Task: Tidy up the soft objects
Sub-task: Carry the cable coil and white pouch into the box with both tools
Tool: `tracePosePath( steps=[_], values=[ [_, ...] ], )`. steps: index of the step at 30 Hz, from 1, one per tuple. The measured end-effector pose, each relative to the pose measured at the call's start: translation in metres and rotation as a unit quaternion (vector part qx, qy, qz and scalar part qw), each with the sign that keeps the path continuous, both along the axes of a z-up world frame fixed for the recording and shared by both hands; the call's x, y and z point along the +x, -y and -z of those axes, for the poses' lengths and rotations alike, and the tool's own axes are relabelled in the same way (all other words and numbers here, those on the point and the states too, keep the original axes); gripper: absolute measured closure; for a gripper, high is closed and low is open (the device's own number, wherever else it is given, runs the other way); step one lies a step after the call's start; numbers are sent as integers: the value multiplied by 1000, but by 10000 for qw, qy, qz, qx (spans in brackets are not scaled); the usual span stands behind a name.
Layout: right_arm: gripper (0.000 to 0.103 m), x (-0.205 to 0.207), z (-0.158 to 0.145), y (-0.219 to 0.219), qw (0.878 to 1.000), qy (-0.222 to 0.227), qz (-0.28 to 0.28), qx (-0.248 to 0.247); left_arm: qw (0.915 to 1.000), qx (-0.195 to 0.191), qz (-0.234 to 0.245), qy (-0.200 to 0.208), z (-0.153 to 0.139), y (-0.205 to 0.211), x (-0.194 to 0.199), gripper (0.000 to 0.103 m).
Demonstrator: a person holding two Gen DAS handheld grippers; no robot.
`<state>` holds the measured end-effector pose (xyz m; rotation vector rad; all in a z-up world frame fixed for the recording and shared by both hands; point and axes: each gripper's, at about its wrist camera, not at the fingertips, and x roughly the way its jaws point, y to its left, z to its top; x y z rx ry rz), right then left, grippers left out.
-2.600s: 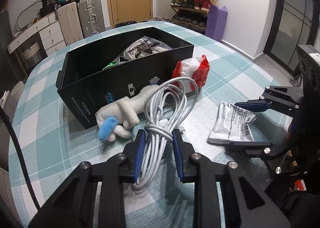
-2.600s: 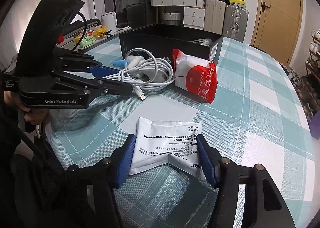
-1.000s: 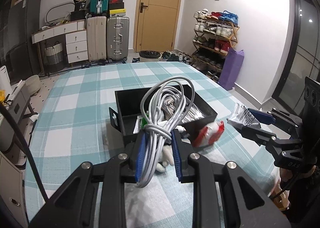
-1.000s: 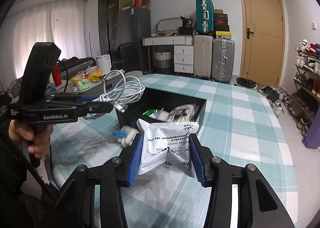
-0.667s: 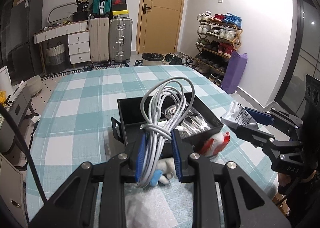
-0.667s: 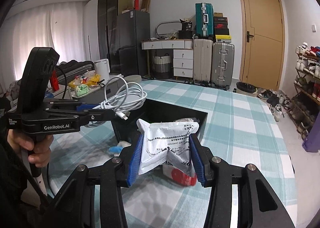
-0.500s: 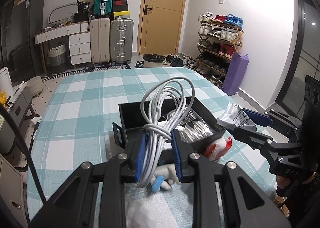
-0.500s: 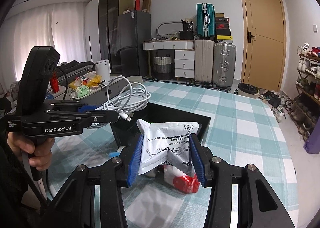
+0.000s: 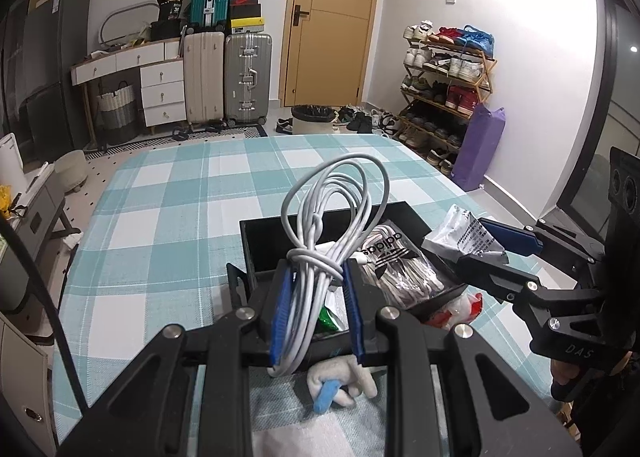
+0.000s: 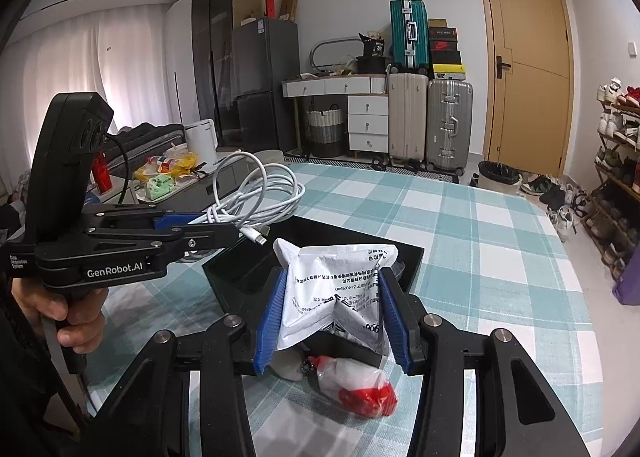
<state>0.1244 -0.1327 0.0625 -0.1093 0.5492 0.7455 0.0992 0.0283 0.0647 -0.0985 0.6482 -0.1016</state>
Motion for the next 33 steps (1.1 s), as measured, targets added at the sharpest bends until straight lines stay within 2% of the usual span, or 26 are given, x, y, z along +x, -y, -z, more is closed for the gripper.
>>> tracePosePath(
  steps=[7,24,33],
  values=[
    [57,13,6,-6,9999,-119,19,-26,10000,33,-24,-83,4,0,14,80],
    [57,35,18,-25,9994,-249,-109,-230,9978,226,-40,-628,33,3,43,80],
    [57,45,26,-32,9988,-289,-132,-372,9972,391,54,-631,36,10,41,79]
  ],
)
